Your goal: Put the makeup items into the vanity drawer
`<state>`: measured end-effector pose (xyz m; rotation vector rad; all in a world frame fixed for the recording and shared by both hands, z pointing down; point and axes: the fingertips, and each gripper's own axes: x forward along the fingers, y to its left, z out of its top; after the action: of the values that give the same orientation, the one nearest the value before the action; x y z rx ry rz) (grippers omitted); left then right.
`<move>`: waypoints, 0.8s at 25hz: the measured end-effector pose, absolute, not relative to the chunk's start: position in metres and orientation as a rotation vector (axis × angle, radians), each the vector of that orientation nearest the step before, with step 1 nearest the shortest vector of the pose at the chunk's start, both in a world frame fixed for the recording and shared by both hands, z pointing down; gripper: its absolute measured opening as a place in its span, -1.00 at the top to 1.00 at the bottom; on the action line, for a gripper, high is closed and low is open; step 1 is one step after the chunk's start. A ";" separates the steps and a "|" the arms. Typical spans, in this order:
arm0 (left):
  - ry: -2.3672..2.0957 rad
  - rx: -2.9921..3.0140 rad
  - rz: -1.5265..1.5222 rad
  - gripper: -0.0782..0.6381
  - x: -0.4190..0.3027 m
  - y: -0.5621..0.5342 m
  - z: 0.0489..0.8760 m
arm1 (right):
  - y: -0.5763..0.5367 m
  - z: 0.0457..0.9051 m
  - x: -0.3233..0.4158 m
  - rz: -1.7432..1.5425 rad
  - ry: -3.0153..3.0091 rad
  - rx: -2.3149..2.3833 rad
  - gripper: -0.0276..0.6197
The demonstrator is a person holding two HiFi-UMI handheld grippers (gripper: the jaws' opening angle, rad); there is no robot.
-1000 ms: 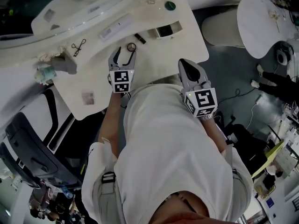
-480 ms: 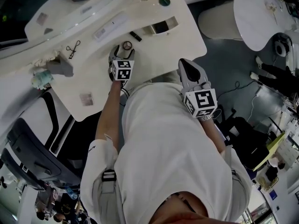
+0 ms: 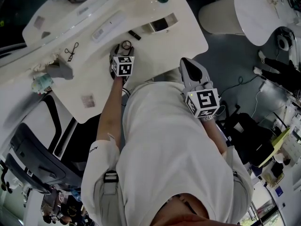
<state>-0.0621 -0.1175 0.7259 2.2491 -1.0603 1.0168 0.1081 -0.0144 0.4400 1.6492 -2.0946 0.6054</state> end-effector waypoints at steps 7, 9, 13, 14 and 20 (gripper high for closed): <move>-1.085 2.261 0.994 0.19 -0.068 -0.116 0.715 | -0.015 0.439 0.104 0.599 -2.108 1.637 0.89; -1.102 2.263 0.967 0.19 -0.071 -0.115 0.708 | -0.015 0.439 0.101 0.597 -2.115 1.628 0.89; -1.131 2.256 0.891 0.19 -0.077 -0.110 0.692 | -0.014 0.438 0.099 0.589 -2.126 1.620 0.89; -1.130 2.251 0.877 0.19 -0.079 -0.107 0.689 | -0.014 0.438 0.099 0.588 -2.130 1.619 0.89; -1.175 2.264 0.787 0.19 -0.085 -0.097 0.645 | -0.011 0.435 0.092 0.571 -2.168 1.592 0.89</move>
<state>-0.0846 -0.0972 0.6450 2.2642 -1.1745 0.7871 0.0916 -0.0112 0.4351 1.5922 -2.1675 0.5713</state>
